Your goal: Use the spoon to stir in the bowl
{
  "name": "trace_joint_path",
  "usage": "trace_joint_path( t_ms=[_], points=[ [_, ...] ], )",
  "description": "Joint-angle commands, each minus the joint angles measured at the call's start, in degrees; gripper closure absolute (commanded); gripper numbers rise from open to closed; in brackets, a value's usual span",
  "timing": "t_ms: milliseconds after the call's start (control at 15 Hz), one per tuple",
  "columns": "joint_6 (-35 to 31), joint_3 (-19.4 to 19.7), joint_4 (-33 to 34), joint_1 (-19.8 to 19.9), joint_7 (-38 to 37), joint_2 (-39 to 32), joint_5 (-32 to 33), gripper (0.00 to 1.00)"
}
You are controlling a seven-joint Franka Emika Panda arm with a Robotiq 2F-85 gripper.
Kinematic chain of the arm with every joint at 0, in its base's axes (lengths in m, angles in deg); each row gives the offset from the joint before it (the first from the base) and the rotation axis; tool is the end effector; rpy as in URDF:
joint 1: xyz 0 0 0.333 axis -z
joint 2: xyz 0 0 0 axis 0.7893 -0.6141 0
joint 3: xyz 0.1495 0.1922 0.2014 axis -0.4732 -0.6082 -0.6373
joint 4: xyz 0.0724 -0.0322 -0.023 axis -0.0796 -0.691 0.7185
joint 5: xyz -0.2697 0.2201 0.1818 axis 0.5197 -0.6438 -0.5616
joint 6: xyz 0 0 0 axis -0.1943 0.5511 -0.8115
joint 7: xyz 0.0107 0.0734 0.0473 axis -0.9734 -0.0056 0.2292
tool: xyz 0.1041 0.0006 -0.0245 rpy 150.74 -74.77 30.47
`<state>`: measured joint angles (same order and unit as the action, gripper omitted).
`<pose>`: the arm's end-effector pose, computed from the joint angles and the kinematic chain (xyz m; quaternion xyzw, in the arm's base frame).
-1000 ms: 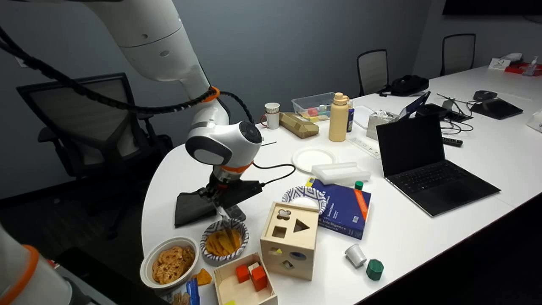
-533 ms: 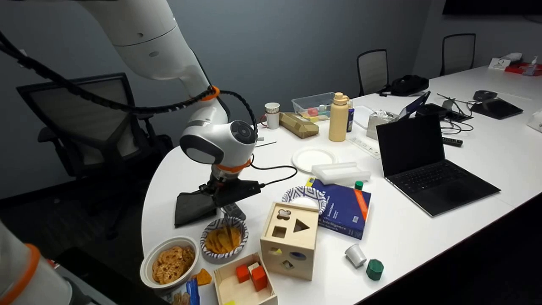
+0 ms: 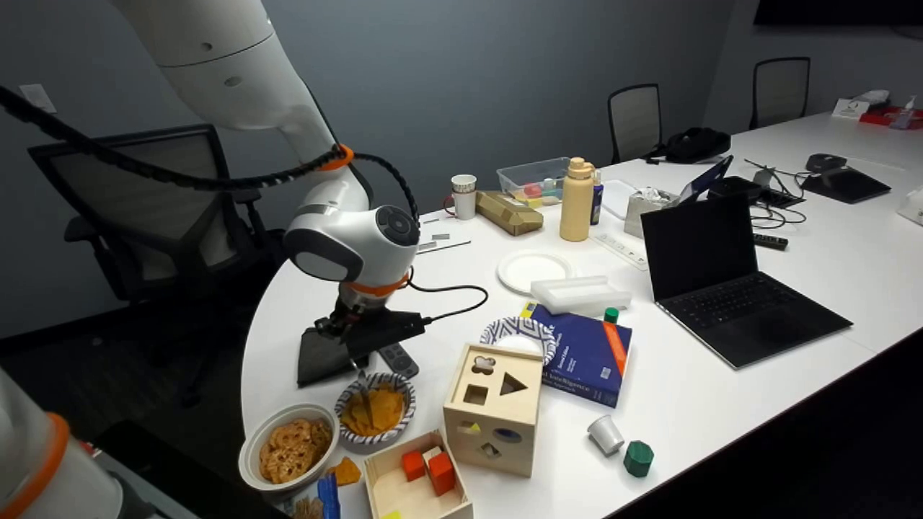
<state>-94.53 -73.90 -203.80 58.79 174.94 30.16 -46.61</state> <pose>0.4122 -0.0177 0.1225 -0.8161 -0.5045 -0.1535 0.2365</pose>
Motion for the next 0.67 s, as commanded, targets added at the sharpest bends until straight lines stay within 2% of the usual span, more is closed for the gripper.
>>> trace_joint_path(
  t_ms=[0, 333, 600],
  points=[
    [2.95, 1.74, -0.11, -0.49, 3.62, 1.77, 2.02, 0.99],
    [2.78, 2.37, 2.32, -0.65, 5.81, 0.78, 2.32, 0.99],
    [0.06, 3.16, 2.99, -2.09, -0.57, 0.58, 2.67, 0.99]
  ],
)
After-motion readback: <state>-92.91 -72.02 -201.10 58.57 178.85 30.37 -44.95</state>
